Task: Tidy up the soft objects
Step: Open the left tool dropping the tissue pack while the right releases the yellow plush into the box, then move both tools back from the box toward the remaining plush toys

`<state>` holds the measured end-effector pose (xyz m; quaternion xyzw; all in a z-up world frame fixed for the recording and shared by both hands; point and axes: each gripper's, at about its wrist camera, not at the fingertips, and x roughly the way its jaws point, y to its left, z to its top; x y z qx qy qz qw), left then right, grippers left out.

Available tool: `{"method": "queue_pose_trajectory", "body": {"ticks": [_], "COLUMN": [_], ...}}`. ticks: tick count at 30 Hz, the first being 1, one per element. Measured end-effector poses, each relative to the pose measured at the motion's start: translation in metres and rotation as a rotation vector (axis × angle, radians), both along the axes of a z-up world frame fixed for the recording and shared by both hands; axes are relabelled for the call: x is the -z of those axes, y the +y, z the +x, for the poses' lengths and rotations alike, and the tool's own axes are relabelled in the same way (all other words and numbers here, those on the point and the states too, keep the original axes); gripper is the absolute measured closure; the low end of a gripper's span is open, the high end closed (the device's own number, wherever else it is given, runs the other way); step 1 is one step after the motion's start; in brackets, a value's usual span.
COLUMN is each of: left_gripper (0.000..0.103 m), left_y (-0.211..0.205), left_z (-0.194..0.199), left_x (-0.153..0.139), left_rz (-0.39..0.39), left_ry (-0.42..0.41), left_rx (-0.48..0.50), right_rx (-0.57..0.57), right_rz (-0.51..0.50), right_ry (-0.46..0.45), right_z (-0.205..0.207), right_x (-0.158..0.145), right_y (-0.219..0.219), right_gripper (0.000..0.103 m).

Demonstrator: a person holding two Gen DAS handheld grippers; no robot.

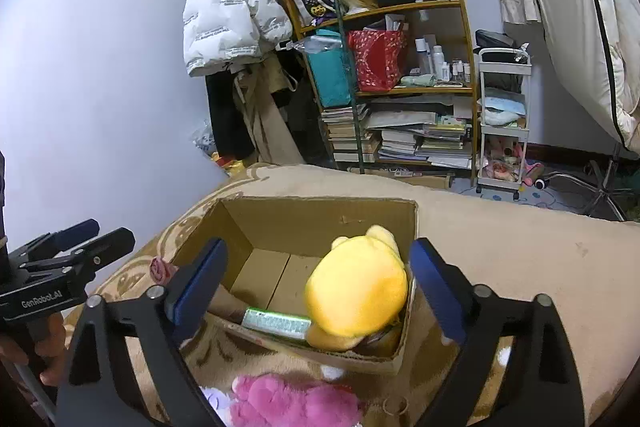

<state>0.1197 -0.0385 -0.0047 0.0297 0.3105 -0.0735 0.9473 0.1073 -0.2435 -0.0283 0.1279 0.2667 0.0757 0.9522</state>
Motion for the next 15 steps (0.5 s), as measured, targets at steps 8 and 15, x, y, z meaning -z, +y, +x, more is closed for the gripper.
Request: {"method": "queue_pose_trajectory", "body": {"ticks": [8,15], "left_gripper": [0.006,0.006], "left_y": [0.009,0.007], "left_z": [-0.027,-0.046], "left_x": [0.000,0.005], "left_rz": [-0.004,0.014], "left_ry": [0.036,0.092], "left_rx": [0.020,0.023], "right_rx": [0.028,0.054], "right_rz": [0.016,0.041], "right_ry": [-0.016,0.011], "right_z": [-0.025,-0.045], "right_x": [-0.011,-0.012], "right_y": [-0.006,-0.010], "right_gripper": [0.000,0.000]}}
